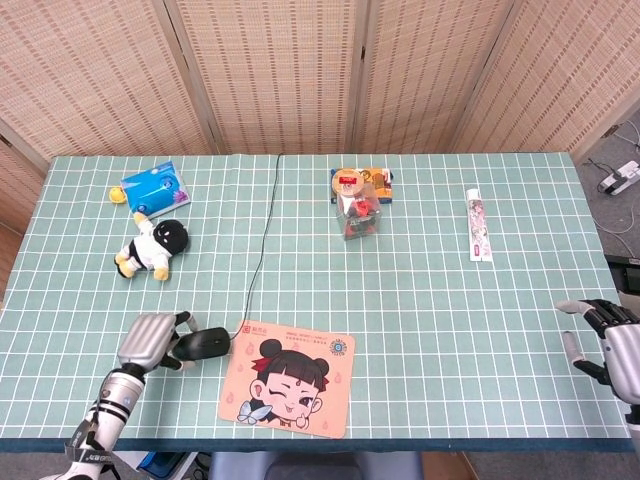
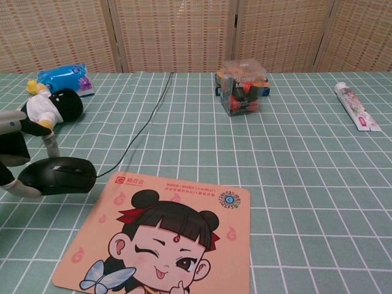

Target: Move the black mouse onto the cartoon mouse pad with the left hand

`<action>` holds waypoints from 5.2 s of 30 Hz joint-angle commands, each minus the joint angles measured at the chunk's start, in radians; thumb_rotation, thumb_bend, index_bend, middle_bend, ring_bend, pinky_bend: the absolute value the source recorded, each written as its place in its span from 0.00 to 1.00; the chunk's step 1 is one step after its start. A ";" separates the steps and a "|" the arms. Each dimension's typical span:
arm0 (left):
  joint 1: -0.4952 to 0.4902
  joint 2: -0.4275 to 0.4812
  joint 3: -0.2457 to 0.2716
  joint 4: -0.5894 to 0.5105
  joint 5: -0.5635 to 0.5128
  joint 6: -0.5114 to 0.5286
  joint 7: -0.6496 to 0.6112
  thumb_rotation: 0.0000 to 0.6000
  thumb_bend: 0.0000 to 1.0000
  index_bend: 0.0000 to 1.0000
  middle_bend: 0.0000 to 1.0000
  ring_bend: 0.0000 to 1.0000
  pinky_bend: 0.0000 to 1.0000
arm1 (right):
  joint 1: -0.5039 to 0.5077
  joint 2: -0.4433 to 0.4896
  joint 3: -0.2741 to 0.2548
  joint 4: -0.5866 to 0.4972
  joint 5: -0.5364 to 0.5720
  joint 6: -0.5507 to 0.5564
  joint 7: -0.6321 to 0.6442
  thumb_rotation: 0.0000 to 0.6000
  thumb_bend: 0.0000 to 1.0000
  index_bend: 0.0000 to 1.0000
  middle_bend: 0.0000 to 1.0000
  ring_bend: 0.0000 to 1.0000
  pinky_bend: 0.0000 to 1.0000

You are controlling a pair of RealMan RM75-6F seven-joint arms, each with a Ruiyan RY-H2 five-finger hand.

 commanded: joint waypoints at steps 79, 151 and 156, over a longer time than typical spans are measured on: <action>-0.285 0.087 0.198 -0.206 -0.189 -0.172 0.275 1.00 0.43 0.18 1.00 1.00 1.00 | -0.019 0.020 0.001 0.004 -0.010 0.033 0.046 1.00 0.41 0.35 0.40 0.31 0.38; -0.419 0.170 0.300 -0.265 -0.078 -0.340 0.085 1.00 0.43 0.22 1.00 1.00 1.00 | -0.025 0.026 0.004 0.009 -0.012 0.043 0.068 1.00 0.41 0.35 0.40 0.31 0.38; -0.430 0.155 0.282 -0.269 -0.084 -0.350 0.069 1.00 0.43 0.22 1.00 1.00 1.00 | -0.025 0.026 0.004 0.011 -0.010 0.043 0.070 1.00 0.41 0.35 0.40 0.31 0.38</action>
